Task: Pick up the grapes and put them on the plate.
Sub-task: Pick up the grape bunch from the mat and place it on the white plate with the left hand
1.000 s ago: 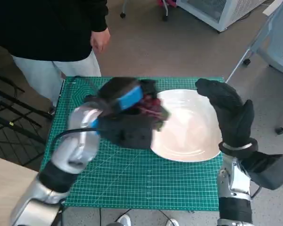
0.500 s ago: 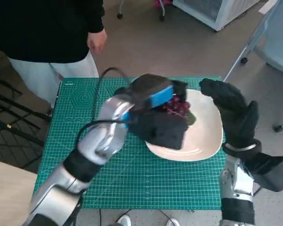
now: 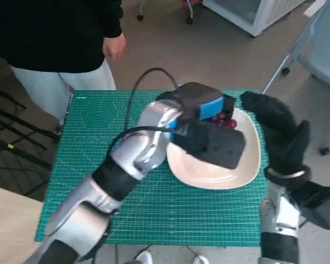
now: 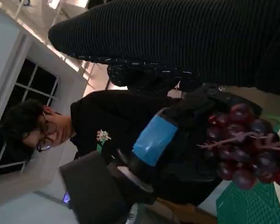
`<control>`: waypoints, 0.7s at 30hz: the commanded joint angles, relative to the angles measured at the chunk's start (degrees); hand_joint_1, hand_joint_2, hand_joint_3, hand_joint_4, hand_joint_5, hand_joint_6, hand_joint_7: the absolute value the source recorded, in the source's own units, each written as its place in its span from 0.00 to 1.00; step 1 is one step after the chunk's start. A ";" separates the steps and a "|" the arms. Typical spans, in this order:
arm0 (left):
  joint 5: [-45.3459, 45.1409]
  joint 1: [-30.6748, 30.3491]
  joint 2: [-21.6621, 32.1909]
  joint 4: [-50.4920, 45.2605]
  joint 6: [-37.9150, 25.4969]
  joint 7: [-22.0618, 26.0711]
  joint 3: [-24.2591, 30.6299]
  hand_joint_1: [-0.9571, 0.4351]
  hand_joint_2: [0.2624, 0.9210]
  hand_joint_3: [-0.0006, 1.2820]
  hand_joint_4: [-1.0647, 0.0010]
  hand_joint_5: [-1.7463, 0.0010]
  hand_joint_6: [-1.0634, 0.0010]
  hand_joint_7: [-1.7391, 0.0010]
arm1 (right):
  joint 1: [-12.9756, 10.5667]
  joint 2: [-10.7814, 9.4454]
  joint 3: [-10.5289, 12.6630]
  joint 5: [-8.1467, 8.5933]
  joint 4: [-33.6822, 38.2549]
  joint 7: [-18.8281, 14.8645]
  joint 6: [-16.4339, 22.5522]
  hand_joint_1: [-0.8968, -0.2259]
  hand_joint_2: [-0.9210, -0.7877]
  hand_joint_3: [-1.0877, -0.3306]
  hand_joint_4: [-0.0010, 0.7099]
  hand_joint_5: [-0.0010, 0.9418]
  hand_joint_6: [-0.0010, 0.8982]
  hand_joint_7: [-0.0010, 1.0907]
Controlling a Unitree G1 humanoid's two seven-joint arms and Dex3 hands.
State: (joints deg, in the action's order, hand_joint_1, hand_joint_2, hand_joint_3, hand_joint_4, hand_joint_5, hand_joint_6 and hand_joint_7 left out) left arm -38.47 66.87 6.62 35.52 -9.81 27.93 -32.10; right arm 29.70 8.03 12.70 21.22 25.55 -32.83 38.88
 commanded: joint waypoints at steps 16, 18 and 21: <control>0.88 1.51 -1.22 3.58 3.53 -1.10 -0.10 0.69 1.00 0.16 0.53 0.23 0.53 0.24 | -2.56 0.18 0.57 -0.70 0.75 2.24 1.71 0.60 0.00 0.72 0.32 0.01 0.05 0.36; 1.24 1.58 -1.45 4.33 3.68 -1.03 0.06 0.69 1.00 0.16 0.54 0.21 0.52 0.27 | -2.61 0.19 0.50 -0.67 0.69 2.34 1.65 0.59 0.00 0.72 0.32 0.00 0.05 0.35; 2.01 1.64 -1.91 5.71 3.74 -0.70 0.43 0.71 1.00 0.17 0.55 0.18 0.54 0.33 | -2.61 0.19 0.41 -0.62 0.72 2.42 1.59 0.59 0.00 0.73 0.32 0.00 0.05 0.35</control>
State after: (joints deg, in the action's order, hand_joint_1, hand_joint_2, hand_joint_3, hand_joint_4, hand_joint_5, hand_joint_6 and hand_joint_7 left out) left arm -37.42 67.11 5.56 39.96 -6.51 27.22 -32.50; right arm 28.34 8.08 13.30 21.01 25.73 -30.90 40.79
